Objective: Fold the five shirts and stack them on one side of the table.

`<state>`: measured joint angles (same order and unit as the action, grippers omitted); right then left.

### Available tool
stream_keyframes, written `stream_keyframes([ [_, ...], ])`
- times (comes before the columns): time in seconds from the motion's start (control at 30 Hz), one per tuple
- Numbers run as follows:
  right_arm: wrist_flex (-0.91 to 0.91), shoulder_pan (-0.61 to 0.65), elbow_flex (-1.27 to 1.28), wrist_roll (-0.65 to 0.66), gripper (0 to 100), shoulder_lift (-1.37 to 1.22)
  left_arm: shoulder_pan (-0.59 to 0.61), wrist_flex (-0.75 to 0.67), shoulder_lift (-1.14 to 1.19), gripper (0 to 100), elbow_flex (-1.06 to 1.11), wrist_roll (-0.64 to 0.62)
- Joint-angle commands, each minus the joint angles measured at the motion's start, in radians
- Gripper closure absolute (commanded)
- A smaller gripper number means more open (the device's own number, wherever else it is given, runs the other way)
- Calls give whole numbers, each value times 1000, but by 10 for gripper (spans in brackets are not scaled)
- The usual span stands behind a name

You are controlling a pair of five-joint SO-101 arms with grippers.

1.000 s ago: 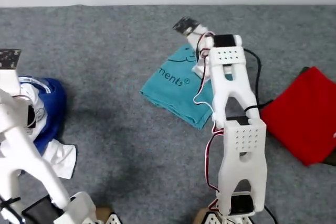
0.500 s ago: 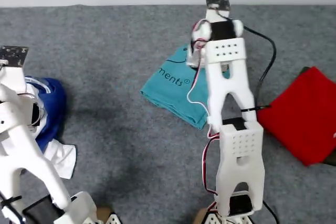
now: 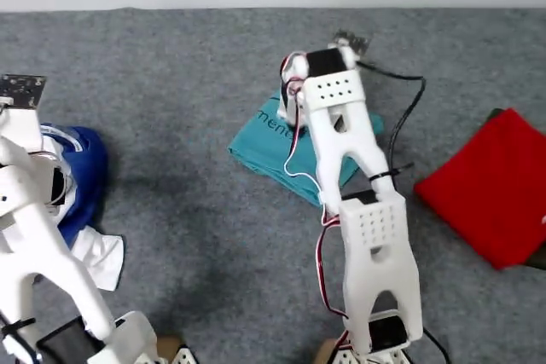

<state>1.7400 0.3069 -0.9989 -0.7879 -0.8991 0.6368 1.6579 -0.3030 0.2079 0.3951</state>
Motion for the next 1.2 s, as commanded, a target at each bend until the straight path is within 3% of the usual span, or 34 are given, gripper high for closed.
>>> stream_keyframes([
  [0.0, -51, 5, -57, -17, 502, -70, -5, -20, -23, 964, 12, 3],
  [0.27, -220, -25, -147, -11, 530, -291, -2, -80, -25, 966, 136, 8],
  [0.67, -90, -28, -282, 117, 989, -360, -2, -91, -25, 966, 139, 8],
  [0.87, 56, -74, -480, 199, 989, -360, -2, -91, -34, 966, 137, 9],
  [1.03, 59, -165, -678, 370, 990, -355, -5, -91, -34, 966, 137, 9],
  [1.17, 61, -220, -629, 494, 991, -242, -5, -91, -34, 966, 134, 9],
])
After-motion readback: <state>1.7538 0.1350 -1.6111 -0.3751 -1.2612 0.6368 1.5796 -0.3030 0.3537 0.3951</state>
